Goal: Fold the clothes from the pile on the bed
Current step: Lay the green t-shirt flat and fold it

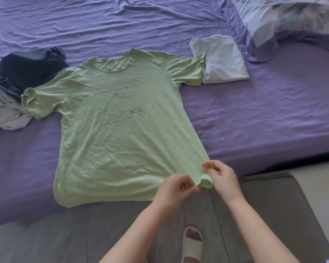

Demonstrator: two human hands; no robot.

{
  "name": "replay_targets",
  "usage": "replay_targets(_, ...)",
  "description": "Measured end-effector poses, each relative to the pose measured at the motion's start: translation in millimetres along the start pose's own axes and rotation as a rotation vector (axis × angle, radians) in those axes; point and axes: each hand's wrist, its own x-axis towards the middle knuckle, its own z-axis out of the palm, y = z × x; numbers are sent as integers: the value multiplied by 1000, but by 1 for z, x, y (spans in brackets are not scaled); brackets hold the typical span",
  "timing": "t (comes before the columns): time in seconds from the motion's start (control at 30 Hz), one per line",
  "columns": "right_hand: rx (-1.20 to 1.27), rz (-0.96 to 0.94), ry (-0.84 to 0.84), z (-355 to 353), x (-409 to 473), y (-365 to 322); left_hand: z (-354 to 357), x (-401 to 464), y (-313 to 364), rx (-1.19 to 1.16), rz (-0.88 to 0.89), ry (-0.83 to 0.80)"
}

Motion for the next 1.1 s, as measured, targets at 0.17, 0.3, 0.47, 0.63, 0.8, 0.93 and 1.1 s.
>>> replay_targets(0.17, -172, -38, -65, 3, 2, 11, 11, 5, -7, 75, -3, -39)
replay_targets(0.3, -415, -146, -169, -3, -5, 27, 12, 1, -13, 169, 6, -137)
replay_targets(0.47, -576, -50, -287, -5, -7, 31, -5, -3, -17, 273, -154, -74)
replay_targets(0.63, -888, -102, -232, 6, 4, -6, -42, 0, -14, 365, -219, -62)
replay_targets(0.8, -949, -263, -296, 46, 26, -57, -82, 14, -25, 412, -239, -18)
replay_targets(0.93, -982, -319, -373, 91, 58, -83, -116, 41, -45, 499, -270, -35)
replay_targets(1.1, -1250, -293, -523, 152, 108, -106, -162, 87, -80, 721, -411, -189)
